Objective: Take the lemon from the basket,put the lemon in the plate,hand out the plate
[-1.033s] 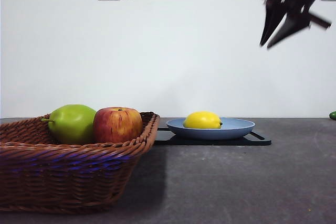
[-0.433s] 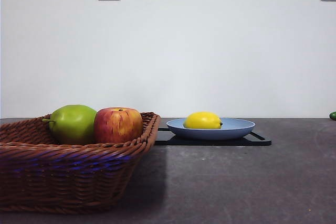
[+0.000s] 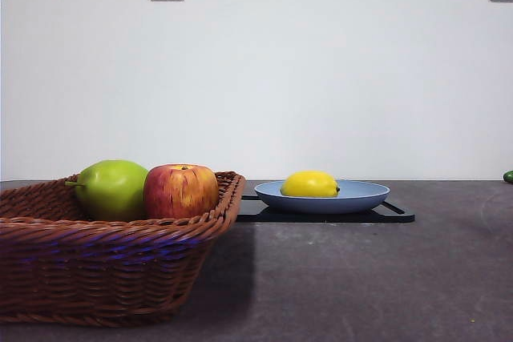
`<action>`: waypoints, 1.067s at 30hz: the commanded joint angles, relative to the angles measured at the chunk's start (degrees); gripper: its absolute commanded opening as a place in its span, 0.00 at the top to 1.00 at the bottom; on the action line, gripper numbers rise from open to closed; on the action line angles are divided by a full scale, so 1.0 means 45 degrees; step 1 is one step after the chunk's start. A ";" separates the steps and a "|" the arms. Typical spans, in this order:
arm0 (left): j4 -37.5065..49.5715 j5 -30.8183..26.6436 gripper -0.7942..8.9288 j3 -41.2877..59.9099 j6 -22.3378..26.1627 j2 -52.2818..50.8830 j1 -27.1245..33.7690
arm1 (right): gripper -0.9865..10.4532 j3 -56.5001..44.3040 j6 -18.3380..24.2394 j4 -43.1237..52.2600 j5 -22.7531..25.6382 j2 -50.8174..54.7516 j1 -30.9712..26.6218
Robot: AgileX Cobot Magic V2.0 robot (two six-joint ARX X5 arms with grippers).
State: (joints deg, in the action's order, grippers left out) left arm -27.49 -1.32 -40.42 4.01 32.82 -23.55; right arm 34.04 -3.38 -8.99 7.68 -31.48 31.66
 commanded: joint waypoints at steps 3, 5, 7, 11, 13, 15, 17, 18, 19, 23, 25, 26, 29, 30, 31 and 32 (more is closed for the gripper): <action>0.0136 0.0034 0.91 0.0491 0.0083 -0.1943 -0.0034 | 0.91 -0.1073 -0.1273 0.0068 0.0097 0.0952 0.0306; 0.0155 0.0039 0.91 0.0476 0.0078 -0.2215 -0.0034 | 0.91 -0.1073 -0.1258 0.0078 0.0350 0.1039 0.0301; 0.0165 0.0029 0.91 0.0476 0.0073 -0.2268 -0.0034 | 0.90 -0.1073 -0.1277 0.0097 0.0680 0.1122 0.0301; 0.0170 -0.0024 0.91 0.0476 0.0078 -0.2268 -0.0029 | 0.90 -0.1073 -0.1273 0.0087 0.0714 0.1171 0.0306; 0.0170 -0.0019 0.91 0.0476 0.0078 -0.2268 -0.0034 | 0.90 -0.1073 -0.1273 0.0087 0.0714 0.1175 0.0301; 0.0185 -0.0005 0.91 0.0476 0.0073 -0.2268 -0.0034 | 0.90 -0.1069 -0.1273 0.0087 0.0709 0.1180 0.0301; 0.0185 -0.0005 0.91 0.0476 0.0078 -0.2268 -0.0034 | 0.90 -0.1073 -0.1273 0.0087 0.0709 0.1175 0.0306; 0.0185 -0.0010 0.91 0.0476 0.0078 -0.2268 -0.0034 | 0.90 -0.1069 -0.1273 0.0087 0.0709 0.1175 0.0306; 0.0185 -0.0010 0.91 0.0476 0.0073 -0.2268 -0.0034 | 0.90 -0.1073 -0.1273 0.0087 0.0709 0.1175 0.0306; -0.0180 -0.0452 0.91 0.0427 0.0855 -0.2283 -0.0015 | 0.90 -0.1073 -0.1273 0.0087 0.0714 0.1200 0.0306; -0.0729 -0.1506 0.91 0.0408 0.0568 -0.2511 0.0015 | 0.90 -0.1073 -0.1273 0.0087 0.0709 0.1200 0.0306; -0.1190 -0.2171 0.91 0.0408 0.0267 -0.2827 0.0160 | 0.90 -0.1069 -0.1273 0.0087 0.0709 0.1200 0.0301; -0.2205 -0.2939 0.91 0.0471 -0.0325 -0.3915 0.0947 | 0.90 -0.1073 -0.1273 0.0087 0.0709 0.1200 0.0306; -0.2195 -0.2905 0.91 0.0568 -0.0471 -0.4245 0.1248 | 0.90 -0.1073 -0.1273 0.0087 0.0714 0.1200 0.0306; -0.2132 -0.2909 0.91 0.0714 -0.0573 -0.4653 0.1637 | 0.90 -0.1073 -0.1273 0.0087 0.0719 0.1200 0.0301; -0.1967 -0.2895 0.91 0.0928 -0.0559 -0.5017 0.2011 | 0.90 -0.1073 -0.1273 0.0087 0.0719 0.1200 0.0301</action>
State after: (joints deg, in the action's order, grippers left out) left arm -37.30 -14.41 -36.84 2.90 10.90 -15.79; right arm 28.64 -8.40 -9.17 10.70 -26.00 32.67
